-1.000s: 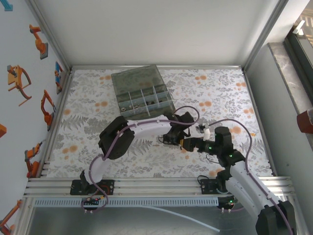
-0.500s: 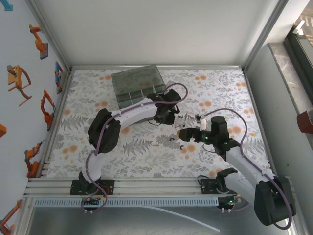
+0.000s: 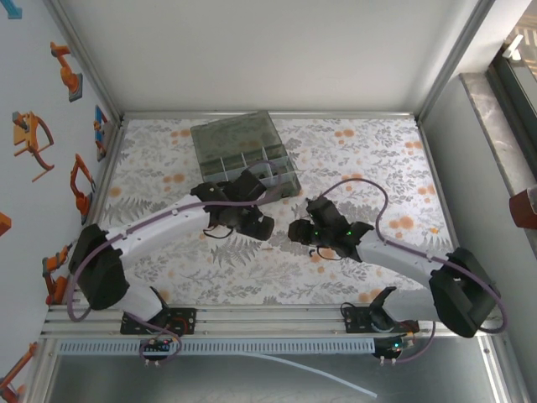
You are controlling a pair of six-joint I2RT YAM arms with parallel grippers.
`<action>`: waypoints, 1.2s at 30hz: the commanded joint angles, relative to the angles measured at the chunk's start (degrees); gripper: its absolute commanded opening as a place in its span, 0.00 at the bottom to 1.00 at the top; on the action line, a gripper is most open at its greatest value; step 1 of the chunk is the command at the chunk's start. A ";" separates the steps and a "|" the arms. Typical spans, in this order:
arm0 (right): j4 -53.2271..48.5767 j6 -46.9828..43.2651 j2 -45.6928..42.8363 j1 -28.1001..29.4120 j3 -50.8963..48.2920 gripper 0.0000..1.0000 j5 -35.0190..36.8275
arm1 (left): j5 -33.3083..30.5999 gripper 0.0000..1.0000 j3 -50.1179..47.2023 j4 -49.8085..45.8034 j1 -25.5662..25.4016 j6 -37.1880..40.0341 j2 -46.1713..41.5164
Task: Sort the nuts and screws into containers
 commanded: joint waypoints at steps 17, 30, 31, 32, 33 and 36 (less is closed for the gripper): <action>-35.53 23.37 23.14 9.56 26.54 0.35 15.70 | 25.69 0.97 -13.83 0.31 6.19 22.29 -23.46; -33.77 24.17 29.92 6.74 30.59 0.39 13.63 | 31.93 0.97 -14.09 2.38 6.54 22.27 -24.30; -33.64 24.13 30.31 6.63 30.64 0.39 13.34 | 31.91 0.97 -14.03 2.31 6.58 22.19 -24.31; -33.65 24.13 30.86 6.63 30.87 0.39 12.99 | 31.85 0.97 -14.00 2.17 6.63 22.22 -24.32; -33.66 24.41 31.21 6.56 31.05 0.38 12.73 | 31.76 0.97 -13.95 2.21 6.62 22.23 -24.44; -33.83 25.26 31.57 6.60 30.88 0.36 11.58 | 31.95 0.97 -14.13 2.55 6.70 22.12 -24.65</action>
